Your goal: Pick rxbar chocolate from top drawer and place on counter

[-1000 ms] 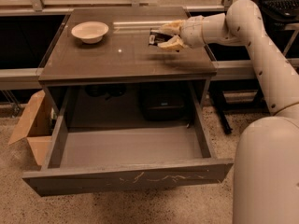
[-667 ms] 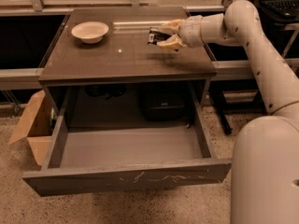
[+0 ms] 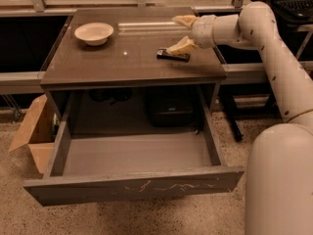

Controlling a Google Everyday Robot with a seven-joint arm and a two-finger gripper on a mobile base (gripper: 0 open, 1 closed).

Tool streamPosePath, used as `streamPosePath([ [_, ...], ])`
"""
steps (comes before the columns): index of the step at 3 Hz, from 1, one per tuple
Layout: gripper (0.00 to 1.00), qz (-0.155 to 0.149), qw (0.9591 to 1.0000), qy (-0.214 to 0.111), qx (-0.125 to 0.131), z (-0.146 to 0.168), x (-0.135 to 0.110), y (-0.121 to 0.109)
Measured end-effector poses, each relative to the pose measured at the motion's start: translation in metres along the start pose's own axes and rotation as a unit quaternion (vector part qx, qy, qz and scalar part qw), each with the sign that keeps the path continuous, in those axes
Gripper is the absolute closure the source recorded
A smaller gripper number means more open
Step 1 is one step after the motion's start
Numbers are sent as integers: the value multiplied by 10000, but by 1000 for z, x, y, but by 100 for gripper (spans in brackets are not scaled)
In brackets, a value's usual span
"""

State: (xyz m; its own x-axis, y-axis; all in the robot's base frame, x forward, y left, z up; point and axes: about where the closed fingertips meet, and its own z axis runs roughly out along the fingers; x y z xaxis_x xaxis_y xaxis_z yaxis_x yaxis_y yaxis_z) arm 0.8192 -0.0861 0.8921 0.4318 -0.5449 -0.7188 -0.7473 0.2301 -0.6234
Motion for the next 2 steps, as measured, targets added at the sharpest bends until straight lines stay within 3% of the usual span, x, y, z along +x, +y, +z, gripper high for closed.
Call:
streamPosePath([
  [2, 0, -132, 9977, 118, 655, -53, -7, -14],
])
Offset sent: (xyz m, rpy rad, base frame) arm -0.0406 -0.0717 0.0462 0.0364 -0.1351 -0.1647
